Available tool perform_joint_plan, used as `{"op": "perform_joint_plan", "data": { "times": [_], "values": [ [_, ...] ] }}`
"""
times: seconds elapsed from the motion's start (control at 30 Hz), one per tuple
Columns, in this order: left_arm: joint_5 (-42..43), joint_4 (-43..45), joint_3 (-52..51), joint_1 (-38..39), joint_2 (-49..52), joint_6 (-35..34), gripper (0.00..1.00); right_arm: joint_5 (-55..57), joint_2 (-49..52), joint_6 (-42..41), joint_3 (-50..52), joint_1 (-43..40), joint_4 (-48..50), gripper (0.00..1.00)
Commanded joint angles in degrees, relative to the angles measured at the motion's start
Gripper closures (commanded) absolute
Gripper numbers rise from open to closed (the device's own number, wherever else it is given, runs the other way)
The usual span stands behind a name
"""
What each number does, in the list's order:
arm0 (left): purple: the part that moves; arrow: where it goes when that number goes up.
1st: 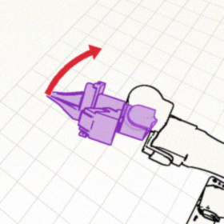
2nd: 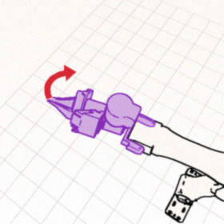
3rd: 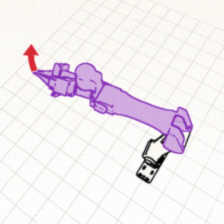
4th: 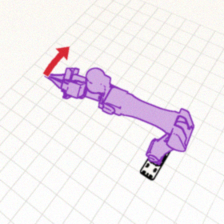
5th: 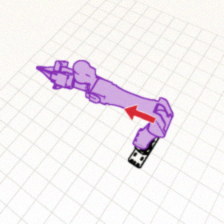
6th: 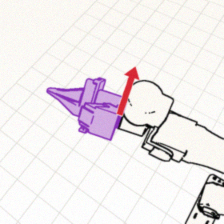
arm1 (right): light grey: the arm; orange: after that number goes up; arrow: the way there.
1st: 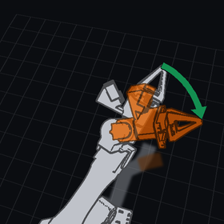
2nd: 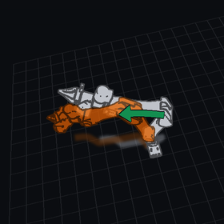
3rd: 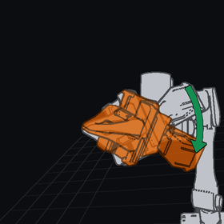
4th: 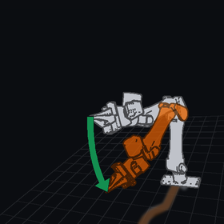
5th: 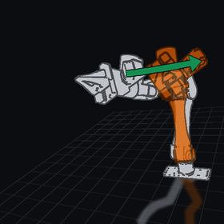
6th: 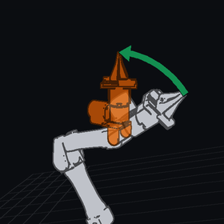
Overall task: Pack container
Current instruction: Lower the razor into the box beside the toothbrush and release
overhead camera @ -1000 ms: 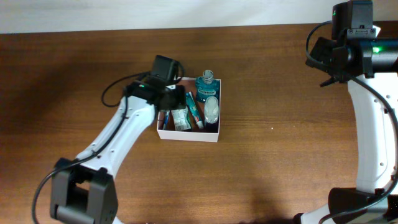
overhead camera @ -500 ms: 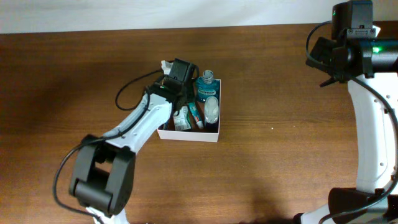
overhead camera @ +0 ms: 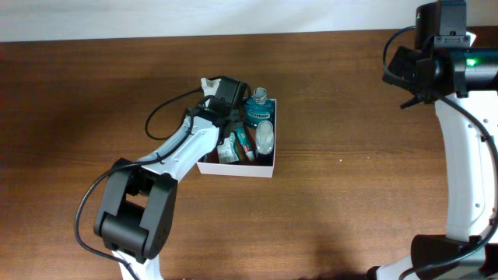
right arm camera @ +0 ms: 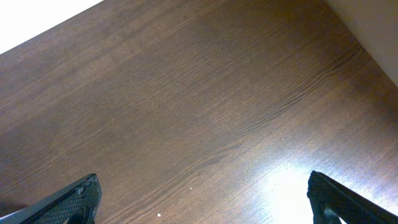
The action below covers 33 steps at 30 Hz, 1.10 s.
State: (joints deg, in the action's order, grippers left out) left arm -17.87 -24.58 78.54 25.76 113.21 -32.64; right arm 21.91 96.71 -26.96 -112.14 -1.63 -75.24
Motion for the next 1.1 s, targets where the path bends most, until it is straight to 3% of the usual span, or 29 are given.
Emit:
{"op": "perform_joint_plan", "data": {
  "times": [0.0, 0.6, 0.7, 0.97, 1.07],
  "values": [
    [-1.7, 0.0, 0.4, 0.0, 0.7, -0.4, 0.60, 0.1, 0.4, 0.0, -0.3, -0.3, 0.0, 0.01],
    [-3.4, 3.2, 0.4, 0.1, 3.0, -0.3, 0.61, 0.2, 0.4, 0.0, -0.3, -0.3, 0.0, 0.02],
    [-3.4, 3.6, 0.4, 0.1, 3.1, -0.3, 0.72, 0.2, 0.4, 0.0, -0.3, -0.3, 0.0, 0.01],
    [-3.4, 4.0, 0.4, 0.1, 3.2, -0.3, 0.75, 0.1, 0.4, 0.0, -0.3, -0.3, 0.0, 0.01],
    [-3.4, 4.2, 0.4, 0.1, 3.2, -0.3, 0.82, 0.1, 0.4, 0.0, -0.3, -0.3, 0.0, 0.01]
  ]
}}
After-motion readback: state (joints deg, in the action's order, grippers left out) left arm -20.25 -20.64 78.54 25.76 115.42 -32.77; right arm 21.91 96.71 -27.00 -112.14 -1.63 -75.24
